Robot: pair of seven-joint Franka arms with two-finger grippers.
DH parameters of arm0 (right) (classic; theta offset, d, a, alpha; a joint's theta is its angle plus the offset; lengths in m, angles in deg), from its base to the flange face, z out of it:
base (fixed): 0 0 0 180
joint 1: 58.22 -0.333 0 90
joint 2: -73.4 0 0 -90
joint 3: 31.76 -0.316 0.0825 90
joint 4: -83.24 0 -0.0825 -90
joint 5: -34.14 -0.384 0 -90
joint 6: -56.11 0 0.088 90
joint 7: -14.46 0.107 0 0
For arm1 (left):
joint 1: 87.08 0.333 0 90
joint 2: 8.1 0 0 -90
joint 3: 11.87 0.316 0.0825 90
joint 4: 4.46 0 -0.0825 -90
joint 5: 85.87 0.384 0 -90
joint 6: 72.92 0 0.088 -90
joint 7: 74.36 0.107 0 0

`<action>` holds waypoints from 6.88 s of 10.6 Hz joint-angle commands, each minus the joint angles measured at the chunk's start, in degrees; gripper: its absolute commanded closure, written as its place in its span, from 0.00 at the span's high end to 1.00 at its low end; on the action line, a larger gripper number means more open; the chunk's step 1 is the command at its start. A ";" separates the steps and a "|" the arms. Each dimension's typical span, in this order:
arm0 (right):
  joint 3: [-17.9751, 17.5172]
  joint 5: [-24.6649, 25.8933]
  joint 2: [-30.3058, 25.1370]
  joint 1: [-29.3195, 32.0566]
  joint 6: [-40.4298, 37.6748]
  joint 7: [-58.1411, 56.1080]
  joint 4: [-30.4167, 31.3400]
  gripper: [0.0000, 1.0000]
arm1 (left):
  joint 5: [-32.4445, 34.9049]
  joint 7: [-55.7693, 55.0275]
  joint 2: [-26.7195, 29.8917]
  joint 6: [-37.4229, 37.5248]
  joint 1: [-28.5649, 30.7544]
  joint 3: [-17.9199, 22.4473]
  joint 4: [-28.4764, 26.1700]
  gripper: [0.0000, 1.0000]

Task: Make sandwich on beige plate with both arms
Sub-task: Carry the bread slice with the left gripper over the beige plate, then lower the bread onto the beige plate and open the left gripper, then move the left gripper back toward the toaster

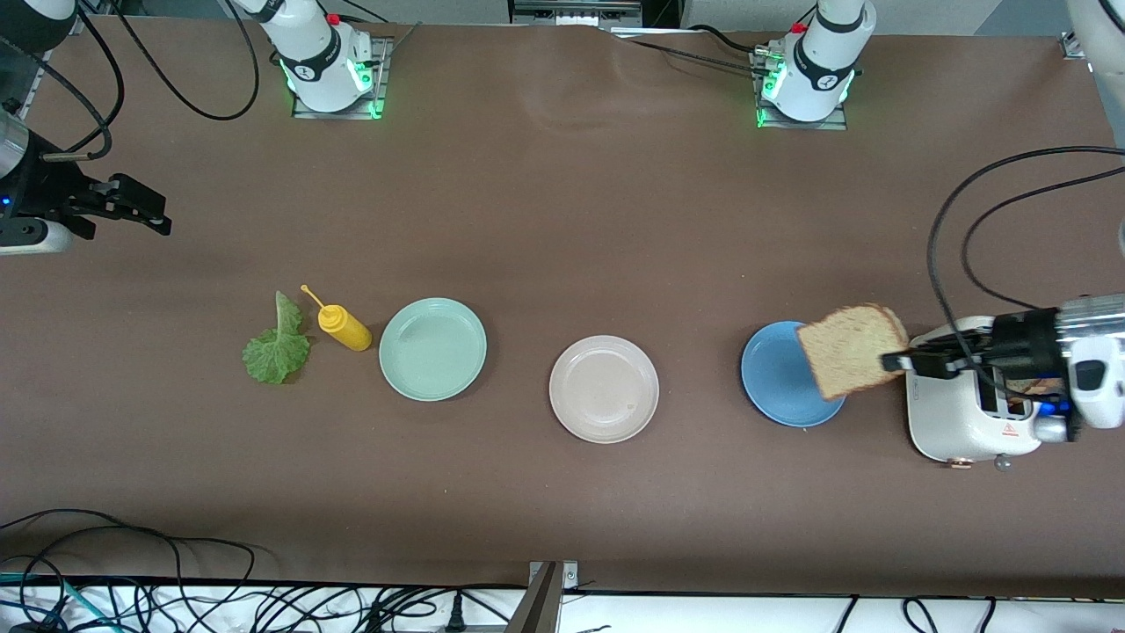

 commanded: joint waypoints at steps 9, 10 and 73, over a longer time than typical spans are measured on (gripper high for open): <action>-0.01 -0.49 -0.36 -0.40 -0.90 0.51 -0.70 1.00 | -19.99 7.86 -9.34 -8.01 -11.76 0.19 -4.67 0.00; -0.35 -0.23 -0.28 -1.61 -0.90 0.42 -0.70 1.00 | -21.30 8.92 -9.26 -12.39 -13.42 0.19 -6.77 0.00; 2.89 -0.93 -0.27 -1.71 -0.20 0.59 -0.88 1.00 | 41.79 12.35 -1.78 -17.90 -16.52 2.73 -18.92 1.00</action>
